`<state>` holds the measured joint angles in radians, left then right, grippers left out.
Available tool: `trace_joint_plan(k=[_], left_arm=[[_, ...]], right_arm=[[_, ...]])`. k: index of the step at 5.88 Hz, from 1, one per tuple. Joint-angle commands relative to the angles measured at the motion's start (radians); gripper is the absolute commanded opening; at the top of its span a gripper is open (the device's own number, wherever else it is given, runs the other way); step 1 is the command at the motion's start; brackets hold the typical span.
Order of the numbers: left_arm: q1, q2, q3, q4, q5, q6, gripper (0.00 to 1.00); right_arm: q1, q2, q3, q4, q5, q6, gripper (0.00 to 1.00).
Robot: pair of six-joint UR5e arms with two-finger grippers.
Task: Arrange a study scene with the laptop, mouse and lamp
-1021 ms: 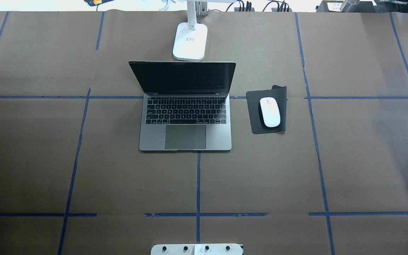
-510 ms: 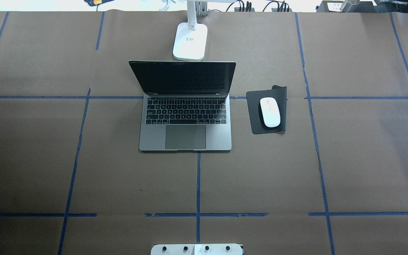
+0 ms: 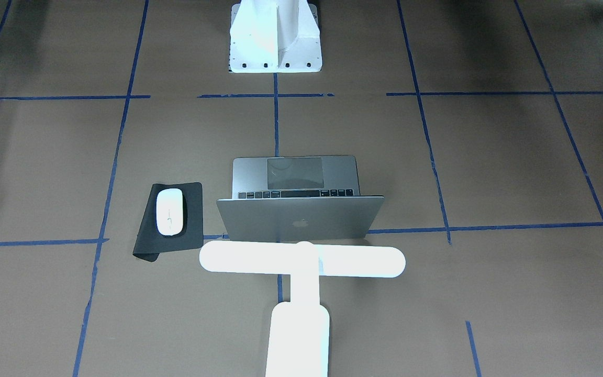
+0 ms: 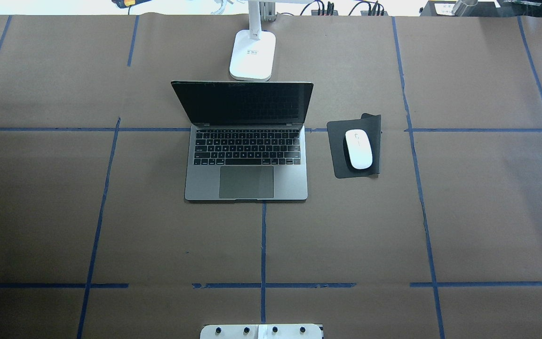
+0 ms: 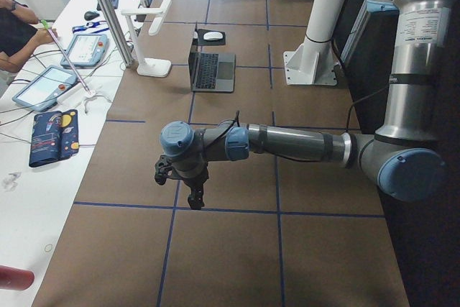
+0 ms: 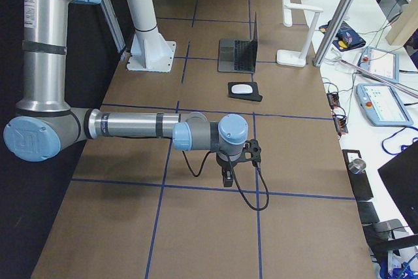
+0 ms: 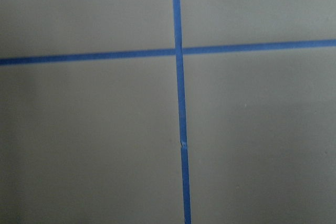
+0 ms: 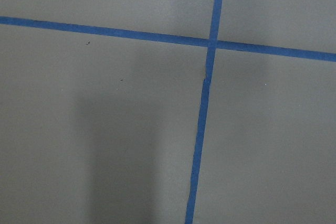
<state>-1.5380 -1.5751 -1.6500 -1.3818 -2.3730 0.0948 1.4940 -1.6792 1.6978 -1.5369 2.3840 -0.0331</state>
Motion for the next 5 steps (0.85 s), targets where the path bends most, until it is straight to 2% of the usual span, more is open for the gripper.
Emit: trace_joint_plan(k=[1, 2, 3, 5], left_arm=[[0.001, 0.023, -0.007, -0.005, -0.02, -0.003, 1.0], [0.001, 0.017, -0.002, -0.005, -0.053, -0.003, 1.0], [0.002, 0.02, -0.013, -0.005, -0.052, -0.003, 1.0], [0.01, 0.018, -0.011, -0.026, -0.002, 0.005, 1.0]], right_arm=[[-0.024, -0.002, 0.016, -0.005, 0.014, -0.004, 1.0], [-0.034, 0.001, 0.052, -0.113, 0.029, -0.022, 1.0], [0.004, 0.007, 0.059, -0.167, 0.032, -0.127, 1.0], [0.029, -0.01, 0.063, -0.163, 0.024, -0.145, 1.0]])
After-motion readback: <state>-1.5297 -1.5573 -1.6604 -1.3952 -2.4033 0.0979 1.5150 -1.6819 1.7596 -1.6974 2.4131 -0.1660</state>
